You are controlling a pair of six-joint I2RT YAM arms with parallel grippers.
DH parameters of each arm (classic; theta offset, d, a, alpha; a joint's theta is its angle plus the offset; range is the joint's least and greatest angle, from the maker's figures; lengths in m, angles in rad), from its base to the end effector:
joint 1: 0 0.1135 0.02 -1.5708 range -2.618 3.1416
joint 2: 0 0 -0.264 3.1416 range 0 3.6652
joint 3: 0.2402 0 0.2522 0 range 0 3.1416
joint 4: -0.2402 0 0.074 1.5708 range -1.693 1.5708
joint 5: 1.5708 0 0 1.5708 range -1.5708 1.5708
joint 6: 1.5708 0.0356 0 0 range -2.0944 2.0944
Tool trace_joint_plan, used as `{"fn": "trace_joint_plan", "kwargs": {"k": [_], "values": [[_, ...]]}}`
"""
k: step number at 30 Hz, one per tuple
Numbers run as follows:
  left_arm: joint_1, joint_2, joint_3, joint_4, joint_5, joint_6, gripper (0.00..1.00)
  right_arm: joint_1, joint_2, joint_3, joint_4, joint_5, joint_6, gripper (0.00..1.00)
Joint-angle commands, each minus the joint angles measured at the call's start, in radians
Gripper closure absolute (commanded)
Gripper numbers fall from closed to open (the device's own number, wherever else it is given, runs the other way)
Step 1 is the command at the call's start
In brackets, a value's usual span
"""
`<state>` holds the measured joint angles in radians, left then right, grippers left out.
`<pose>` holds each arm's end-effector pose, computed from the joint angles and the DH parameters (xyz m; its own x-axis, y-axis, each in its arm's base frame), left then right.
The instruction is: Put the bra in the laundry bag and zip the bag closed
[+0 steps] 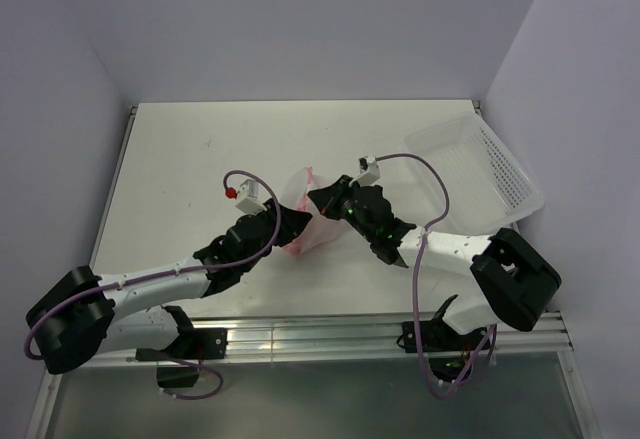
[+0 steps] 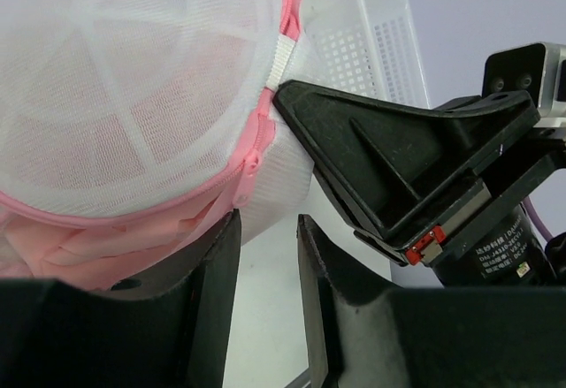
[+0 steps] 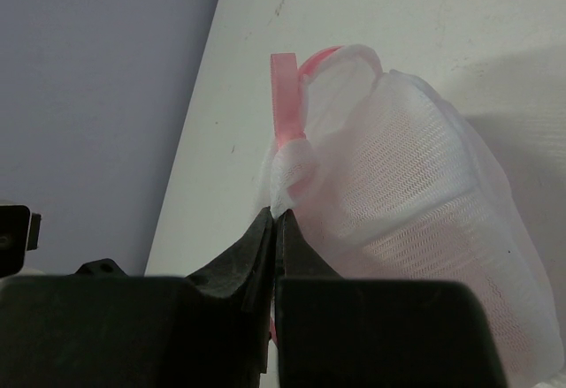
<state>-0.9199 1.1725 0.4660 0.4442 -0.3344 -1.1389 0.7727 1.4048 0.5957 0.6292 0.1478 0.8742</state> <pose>0.1588 -0.1893 0.2155 -0.5738 -0.6624 -0.4816 0.0915 0.5325 -0.8415 0.2158 0.2031 0.2185 -0.5322 0.5407 -0.6515 -0.2782 0.6151 0.7377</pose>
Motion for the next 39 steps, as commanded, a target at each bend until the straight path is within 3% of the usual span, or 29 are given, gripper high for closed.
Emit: {"fn": "trace_joint_plan", "kwargs": {"k": [1, 15, 23, 28, 30, 31, 34, 39], "values": [[-0.002, 0.019, 0.043, 0.033, -0.031, 0.018, 0.62, 0.008, -0.007, -0.013, 0.056, 0.003, 0.014, 1.0], [0.007, 0.039, 0.02, 0.136, -0.058, 0.047, 0.67, 0.007, -0.012, -0.028, 0.067, -0.01, 0.025, 1.0], [0.009, 0.061, 0.014, 0.151, -0.029, 0.039, 1.0, 0.007, -0.018, -0.033, 0.066, -0.004, 0.026, 1.0], [0.009, 0.053, 0.005, 0.139, -0.028, 0.021, 0.99, 0.007, -0.021, -0.033, 0.067, -0.002, 0.028, 1.0], [0.007, 0.05, 0.014, 0.1, -0.029, 0.018, 0.91, 0.007, -0.021, -0.031, 0.064, -0.001, 0.026, 1.0], [0.007, 0.047, 0.013, 0.093, -0.032, 0.019, 0.79, 0.005, -0.021, -0.031, 0.064, -0.001, 0.025, 1.0], [0.007, 0.029, -0.001, 0.077, -0.043, 0.015, 0.65, 0.007, -0.017, -0.031, 0.064, 0.001, 0.025, 1.0], [0.007, 0.021, -0.038, 0.091, -0.042, -0.012, 0.64, 0.005, -0.01, -0.03, 0.067, -0.002, 0.028, 1.0]]}}
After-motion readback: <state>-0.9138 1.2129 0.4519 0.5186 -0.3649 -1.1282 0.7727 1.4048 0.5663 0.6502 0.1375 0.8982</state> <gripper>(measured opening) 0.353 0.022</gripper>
